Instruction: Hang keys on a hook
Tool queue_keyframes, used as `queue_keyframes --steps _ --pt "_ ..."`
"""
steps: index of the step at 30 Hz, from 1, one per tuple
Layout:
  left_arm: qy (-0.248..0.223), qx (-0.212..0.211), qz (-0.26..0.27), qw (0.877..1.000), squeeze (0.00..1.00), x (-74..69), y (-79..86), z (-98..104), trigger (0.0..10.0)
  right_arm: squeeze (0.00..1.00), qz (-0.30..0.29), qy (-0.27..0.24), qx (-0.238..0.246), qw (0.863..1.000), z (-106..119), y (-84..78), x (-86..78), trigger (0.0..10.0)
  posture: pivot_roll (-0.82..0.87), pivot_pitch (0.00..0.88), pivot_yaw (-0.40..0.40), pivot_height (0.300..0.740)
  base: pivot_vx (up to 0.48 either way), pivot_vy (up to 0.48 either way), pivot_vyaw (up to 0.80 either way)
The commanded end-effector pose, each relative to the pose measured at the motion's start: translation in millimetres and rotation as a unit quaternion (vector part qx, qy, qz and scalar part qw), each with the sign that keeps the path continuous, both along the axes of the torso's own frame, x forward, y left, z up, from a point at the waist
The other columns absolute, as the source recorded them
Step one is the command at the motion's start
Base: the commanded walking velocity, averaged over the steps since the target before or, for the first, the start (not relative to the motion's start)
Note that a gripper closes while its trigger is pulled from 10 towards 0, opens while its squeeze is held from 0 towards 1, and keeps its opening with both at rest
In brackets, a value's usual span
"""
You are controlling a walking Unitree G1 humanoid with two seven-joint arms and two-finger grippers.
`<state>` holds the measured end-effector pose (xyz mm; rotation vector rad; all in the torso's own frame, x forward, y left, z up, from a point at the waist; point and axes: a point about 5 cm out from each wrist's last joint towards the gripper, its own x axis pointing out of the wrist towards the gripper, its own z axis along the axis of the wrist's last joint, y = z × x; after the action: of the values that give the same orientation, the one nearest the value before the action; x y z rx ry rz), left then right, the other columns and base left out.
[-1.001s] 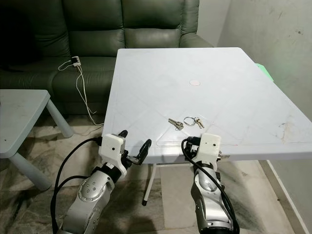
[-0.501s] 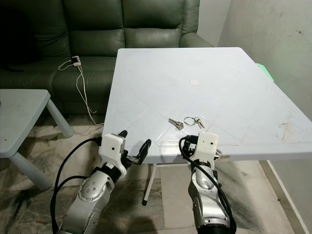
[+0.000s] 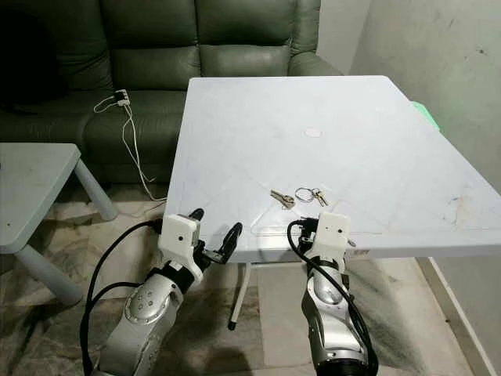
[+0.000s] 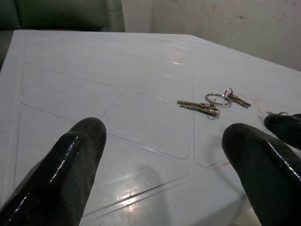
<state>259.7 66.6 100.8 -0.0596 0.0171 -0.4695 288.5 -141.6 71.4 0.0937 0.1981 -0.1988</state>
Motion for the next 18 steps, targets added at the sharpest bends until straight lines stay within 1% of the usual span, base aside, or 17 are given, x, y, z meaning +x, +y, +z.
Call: queue_keyframes --steps 1,2,3,7,8,9,12,14,15,16,18 --pt "0.000 -0.008 0.004 1.000 0.00 -1.0 -1.4 2.8 10.0 0.00 -0.002 0.000 0.006 1.000 -1.0 4.3 1.1 0.0 0.02 0.038 -0.057 0.740 0.000 0.000 0.00" --pt "0.000 -0.009 0.005 1.000 0.00 -1.1 -1.5 2.9 10.0 0.00 -0.003 0.001 0.007 1.000 -1.4 4.4 1.0 0.4 0.02 0.037 -0.057 0.740 0.000 0.000 0.00" --pt "0.000 -0.008 0.005 1.000 0.00 -0.9 -1.6 2.9 10.0 0.00 -0.003 0.003 0.007 1.000 -2.9 4.9 1.7 0.2 0.02 0.037 -0.057 0.740 0.000 0.000 0.00" --pt "0.000 -0.009 0.006 1.000 0.00 -0.9 -1.6 3.4 10.0 0.00 -0.004 0.003 0.010 1.000 -3.8 6.7 2.8 0.6 0.02 0.038 -0.056 0.740 0.000 0.000 0.00" --pt "0.000 -0.009 0.006 1.000 0.00 -0.8 -1.6 3.5 10.0 0.00 -0.004 0.003 0.009 1.000 -3.9 7.2 3.1 0.6 0.02 0.038 -0.056 0.740 0.000 0.000 0.00" --pt "0.000 -0.010 0.006 1.000 0.00 -0.9 -1.6 3.5 10.0 0.00 -0.004 0.003 0.010 1.000 -4.0 7.9 3.4 0.3 0.02 0.038 -0.056 0.740 0.000 0.000 0.00" --pt "0.001 -0.010 0.006 1.000 0.00 -1.3 -1.8 3.6 10.0 0.00 -0.005 0.005 0.009 1.000 -5.2 10.2 4.7 1.0 0.02 0.041 -0.053 0.740 0.000 0.000 0.00" --pt "0.000 -0.010 0.006 1.000 0.00 -1.4 -2.0 3.7 10.0 0.00 -0.005 0.006 0.009 1.000 -5.4 10.5 5.1 1.1 0.02 0.040 -0.053 0.740 0.000 0.000 0.00" --pt "0.002 -0.012 0.006 1.000 0.00 -1.7 -2.3 3.7 10.0 0.00 -0.006 0.006 0.009 1.000 -5.7 11.1 6.1 1.5 0.02 0.042 -0.053 0.740 0.000 0.000 0.00" --pt "0.002 -0.012 0.006 1.000 0.00 -1.9 -2.4 3.7 10.0 0.00 -0.008 0.006 0.007 1.000 -5.8 11.1 6.6 1.5 0.02 0.043 -0.052 0.740 0.000 0.000 0.00" --pt "0.002 -0.011 0.006 1.000 0.00 -2.0 -2.4 3.5 10.0 0.00 -0.009 0.005 0.007 1.000 -5.8 11.1 7.8 0.2 0.02 0.043 -0.052 0.740 0.000 0.000 0.00"
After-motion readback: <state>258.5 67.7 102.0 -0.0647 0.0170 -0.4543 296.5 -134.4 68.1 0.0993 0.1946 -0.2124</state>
